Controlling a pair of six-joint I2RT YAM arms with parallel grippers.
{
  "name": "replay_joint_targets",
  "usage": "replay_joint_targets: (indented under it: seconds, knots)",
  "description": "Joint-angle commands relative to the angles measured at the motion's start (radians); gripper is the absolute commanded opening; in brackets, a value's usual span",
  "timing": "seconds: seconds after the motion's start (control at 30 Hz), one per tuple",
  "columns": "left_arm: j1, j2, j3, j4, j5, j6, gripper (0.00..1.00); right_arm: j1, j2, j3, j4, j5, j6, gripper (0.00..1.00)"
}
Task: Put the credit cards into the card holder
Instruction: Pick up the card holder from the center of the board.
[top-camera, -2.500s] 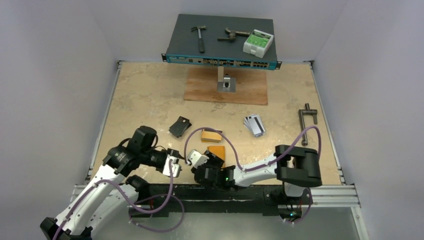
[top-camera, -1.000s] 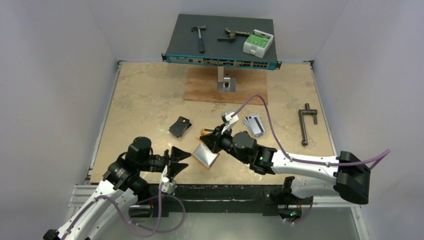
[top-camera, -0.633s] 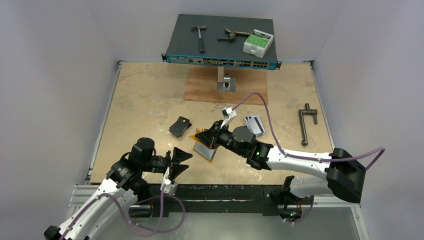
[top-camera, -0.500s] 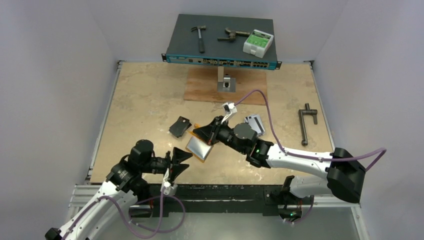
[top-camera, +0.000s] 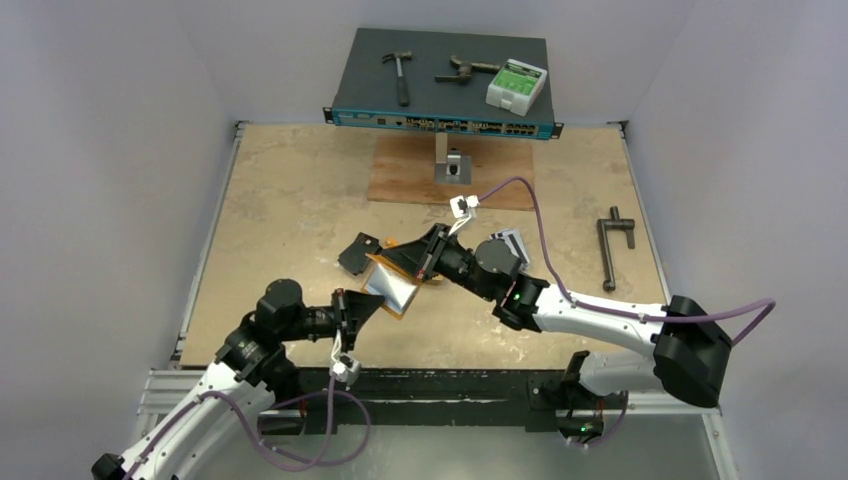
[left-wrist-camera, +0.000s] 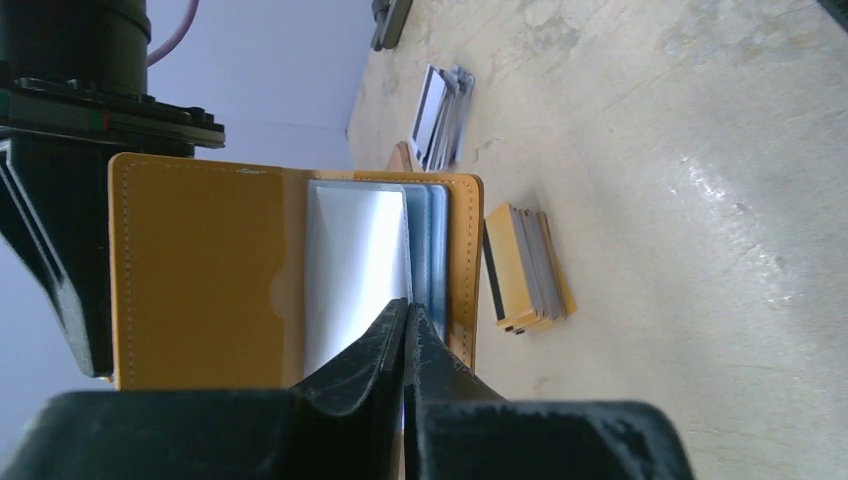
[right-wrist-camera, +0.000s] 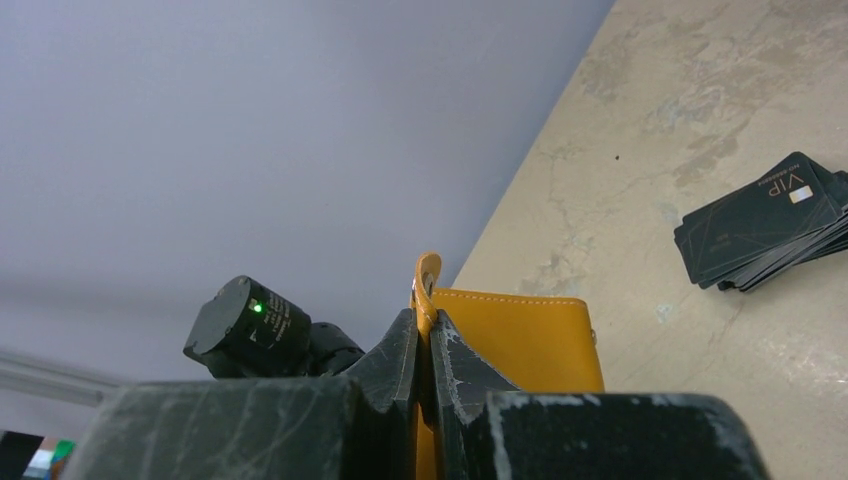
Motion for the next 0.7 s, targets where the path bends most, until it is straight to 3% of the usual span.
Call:
replay_joint_targets:
  seconds: [0.0, 0.17, 0.27, 0.4, 0.53, 0.67]
  knots:
    - [-0.005, 0.03, 0.07, 0.089, -0.009, 0.041, 0.0, -0.008, -0.003, 0.047, 0.024, -0.023, 0.049, 0.0]
    - [-0.003, -0.064, 0.081, -0.167, 0.056, 0.169, 0.03, -0.018, -0.006, 0.074, -0.009, -0.023, 0.055, 0.0]
    - [-0.004, -0.159, 0.027, -0.206, 0.068, 0.185, 0.37, -0.02, -0.006, 0.092, -0.016, -0.033, 0.061, 0.0]
    - [-0.004, -0.2, -0.012, -0.137, 0.027, 0.199, 0.56, -0.02, 0.0, 0.113, -0.012, -0.065, 0.084, 0.0]
    - [-0.004, -0.16, 0.005, -0.07, -0.02, 0.203, 0.59, -0.021, 0.006, 0.14, -0.003, -0.08, 0.11, 0.0]
    - [-0.004, -0.125, -0.006, 0.024, -0.037, 0.226, 0.54, -0.021, 0.009, 0.161, 0.002, -0.094, 0.13, 0.0]
